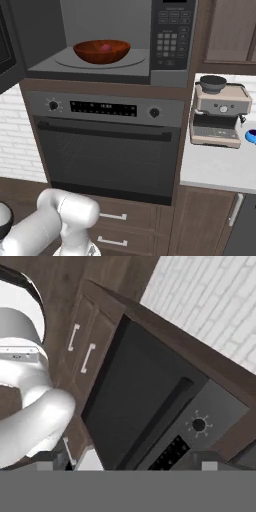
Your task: Pick the tomato from the sink and place it in the bowl. Then pick the bowl and place it in the microwave. Then close the microwave door and press the start button.
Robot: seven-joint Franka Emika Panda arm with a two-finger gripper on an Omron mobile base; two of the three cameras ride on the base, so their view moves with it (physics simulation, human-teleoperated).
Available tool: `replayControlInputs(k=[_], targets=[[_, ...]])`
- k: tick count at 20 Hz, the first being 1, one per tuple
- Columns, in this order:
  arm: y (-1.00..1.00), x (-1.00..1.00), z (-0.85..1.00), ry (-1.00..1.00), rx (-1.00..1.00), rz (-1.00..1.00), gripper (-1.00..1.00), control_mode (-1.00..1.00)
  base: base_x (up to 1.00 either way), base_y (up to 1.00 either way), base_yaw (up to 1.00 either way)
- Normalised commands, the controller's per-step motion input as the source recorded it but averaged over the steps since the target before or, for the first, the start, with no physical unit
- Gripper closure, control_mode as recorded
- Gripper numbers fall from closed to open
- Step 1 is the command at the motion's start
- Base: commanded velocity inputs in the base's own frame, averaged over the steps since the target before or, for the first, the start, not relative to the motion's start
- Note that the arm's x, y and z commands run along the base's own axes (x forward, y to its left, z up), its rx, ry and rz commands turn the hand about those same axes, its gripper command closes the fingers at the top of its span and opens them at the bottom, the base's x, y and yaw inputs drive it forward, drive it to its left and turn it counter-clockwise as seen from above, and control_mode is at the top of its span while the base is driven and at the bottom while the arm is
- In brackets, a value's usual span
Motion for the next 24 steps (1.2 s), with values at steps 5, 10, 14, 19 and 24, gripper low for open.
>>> replayControlInputs(k=[5, 10, 14, 19, 24], targets=[[-0.67, 0.0, 0.16, -0.26, -0.29, -0.15, -1.0, -1.0, 0.0, 0.0, 0.0], [-0.99, 0.14, 0.05, -0.16, -0.2, -0.14, -1.0, -1.0, 0.0, 0.0, 0.0], [-1.0, 0.14, 0.24, -0.13, -0.1, -0.15, -1.0, -1.0, 0.0, 0.0, 0.0], [-1.0, 0.04, 0.37, -0.13, -0.02, -0.15, -1.0, -1.0, 0.0, 0.0, 0.0], [-1.0, 0.48, 0.53, -0.03, 0.01, -0.11, -1.0, -1.0, 0.0, 0.0, 0.0]])
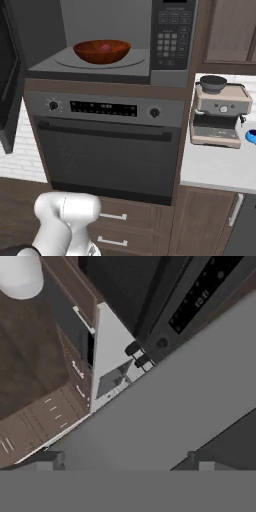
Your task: Pick the tomato from the sink and place it in the bowl. Then pick the bowl and place it in the microwave. Then close the microwave door and press the start button.
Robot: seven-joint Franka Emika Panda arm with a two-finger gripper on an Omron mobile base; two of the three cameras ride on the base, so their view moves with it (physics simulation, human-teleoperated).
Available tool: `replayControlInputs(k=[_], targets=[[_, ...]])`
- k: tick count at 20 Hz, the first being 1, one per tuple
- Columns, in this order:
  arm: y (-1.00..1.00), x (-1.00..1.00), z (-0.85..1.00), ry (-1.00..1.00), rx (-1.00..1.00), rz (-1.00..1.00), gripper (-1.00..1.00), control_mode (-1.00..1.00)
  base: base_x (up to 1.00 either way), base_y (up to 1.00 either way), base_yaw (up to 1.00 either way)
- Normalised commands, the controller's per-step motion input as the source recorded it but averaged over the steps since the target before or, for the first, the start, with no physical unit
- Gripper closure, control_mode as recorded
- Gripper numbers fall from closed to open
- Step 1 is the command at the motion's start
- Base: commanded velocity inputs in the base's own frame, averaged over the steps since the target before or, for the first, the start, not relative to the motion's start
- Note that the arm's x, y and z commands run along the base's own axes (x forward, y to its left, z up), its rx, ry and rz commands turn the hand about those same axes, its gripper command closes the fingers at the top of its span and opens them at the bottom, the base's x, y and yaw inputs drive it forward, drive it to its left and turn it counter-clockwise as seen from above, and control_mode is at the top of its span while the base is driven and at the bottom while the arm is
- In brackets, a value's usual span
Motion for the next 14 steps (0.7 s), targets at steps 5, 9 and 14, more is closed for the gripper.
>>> replayControlInputs(k=[5, 9, 14], targets=[[-1.0, 0.68, 0.67, 0.0, 0.11, 0.0, -1.0, -1.0, 0.0, 0.0, 0.0], [-1.0, 0.86, 0.18, 0.02, 0.15, 0.08, -1.0, -1.0, 0.0, 0.0, 0.0], [-0.93, 0.96, 0.0, 0.01, 0.11, 0.31, -1.0, -1.0, 0.0, 0.0, 0.0]])
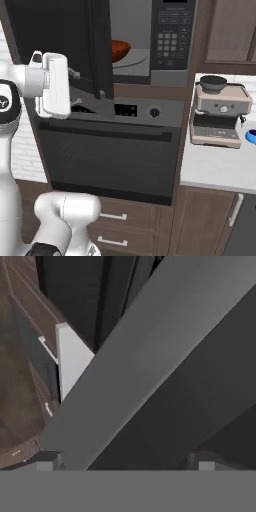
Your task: Pick the tomato from the sink and place it in the bowl. Then pick the bowl and place it in the microwave. Then close the microwave door and press the start button.
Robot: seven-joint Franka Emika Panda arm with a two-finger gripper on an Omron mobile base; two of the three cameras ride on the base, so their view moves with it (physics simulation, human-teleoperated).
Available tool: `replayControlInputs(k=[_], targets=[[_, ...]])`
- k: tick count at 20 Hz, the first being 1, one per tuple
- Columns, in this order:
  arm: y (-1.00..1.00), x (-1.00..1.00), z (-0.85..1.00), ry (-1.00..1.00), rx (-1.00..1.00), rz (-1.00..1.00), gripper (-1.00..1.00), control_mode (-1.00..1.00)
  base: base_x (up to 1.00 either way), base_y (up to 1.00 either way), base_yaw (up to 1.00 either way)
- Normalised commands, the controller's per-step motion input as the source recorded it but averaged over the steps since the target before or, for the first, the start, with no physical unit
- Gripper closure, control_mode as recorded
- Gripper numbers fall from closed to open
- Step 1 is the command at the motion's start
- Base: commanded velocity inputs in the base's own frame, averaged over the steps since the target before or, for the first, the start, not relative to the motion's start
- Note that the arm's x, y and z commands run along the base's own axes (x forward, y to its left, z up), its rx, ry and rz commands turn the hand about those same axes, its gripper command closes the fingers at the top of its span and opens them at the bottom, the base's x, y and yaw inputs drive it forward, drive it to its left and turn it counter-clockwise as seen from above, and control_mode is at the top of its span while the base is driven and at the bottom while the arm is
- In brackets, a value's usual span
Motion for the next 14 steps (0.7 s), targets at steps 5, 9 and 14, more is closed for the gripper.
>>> replayControlInputs(k=[5, 9, 14], targets=[[-0.75, 0.97, 0.0, 0.0, 0.09, 0.41, -1.0, -1.0, 0.0, 0.0, 0.0], [-0.53, 0.87, 0.0, 0.0, 0.02, 0.44, -1.0, -1.0, 0.0, 0.0, 0.0], [-0.08, 0.7, 0.0, 0.0, 0.0, 0.26, -1.0, -1.0, 0.0, 0.0, 0.0]])
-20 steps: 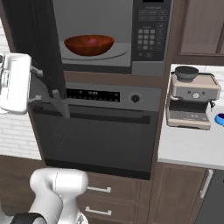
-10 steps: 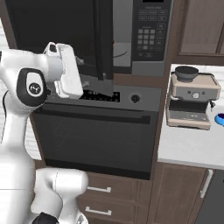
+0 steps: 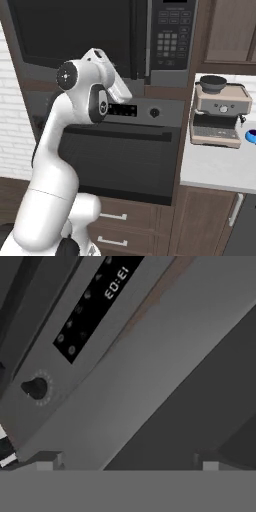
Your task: Pick the tomato from the sink and place it in the bowl. Then pick the bowl and place it in the microwave. Then close the microwave door and press the start button.
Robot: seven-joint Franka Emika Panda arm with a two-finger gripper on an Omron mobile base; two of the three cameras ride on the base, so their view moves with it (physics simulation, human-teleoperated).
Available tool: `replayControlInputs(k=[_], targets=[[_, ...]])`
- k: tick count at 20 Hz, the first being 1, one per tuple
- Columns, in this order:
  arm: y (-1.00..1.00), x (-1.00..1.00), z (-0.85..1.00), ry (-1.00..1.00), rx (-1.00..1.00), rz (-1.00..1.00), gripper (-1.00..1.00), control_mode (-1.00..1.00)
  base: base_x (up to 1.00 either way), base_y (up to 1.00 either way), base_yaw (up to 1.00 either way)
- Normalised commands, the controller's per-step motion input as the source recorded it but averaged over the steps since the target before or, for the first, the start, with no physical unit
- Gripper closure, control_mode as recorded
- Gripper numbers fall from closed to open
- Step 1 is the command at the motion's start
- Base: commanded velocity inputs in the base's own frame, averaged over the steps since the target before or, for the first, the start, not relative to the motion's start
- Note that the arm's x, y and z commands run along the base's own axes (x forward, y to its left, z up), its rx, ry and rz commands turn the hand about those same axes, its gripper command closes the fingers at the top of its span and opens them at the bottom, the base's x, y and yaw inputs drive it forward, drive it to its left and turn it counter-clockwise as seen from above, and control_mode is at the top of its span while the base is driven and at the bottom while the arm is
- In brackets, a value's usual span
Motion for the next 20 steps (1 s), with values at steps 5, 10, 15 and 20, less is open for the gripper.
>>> replayControlInputs(k=[5, 10, 15, 20], targets=[[0.0, 0.87, 0.0, 0.0, 0.0, 0.04, -1.0, -1.0, 0.0, 0.0, 0.0], [0.0, 0.78, 0.0, 0.0, 0.0, 0.0, -1.0, -1.0, 0.0, 0.0, 0.0], [0.0, 0.62, -0.02, 0.0, 0.0, 0.0, -1.0, -1.0, 0.0, 0.0, 0.0], [0.0, -0.16, -0.01, -0.03, 0.01, 0.06, -1.0, -1.0, 0.0, 0.0, 0.0]])
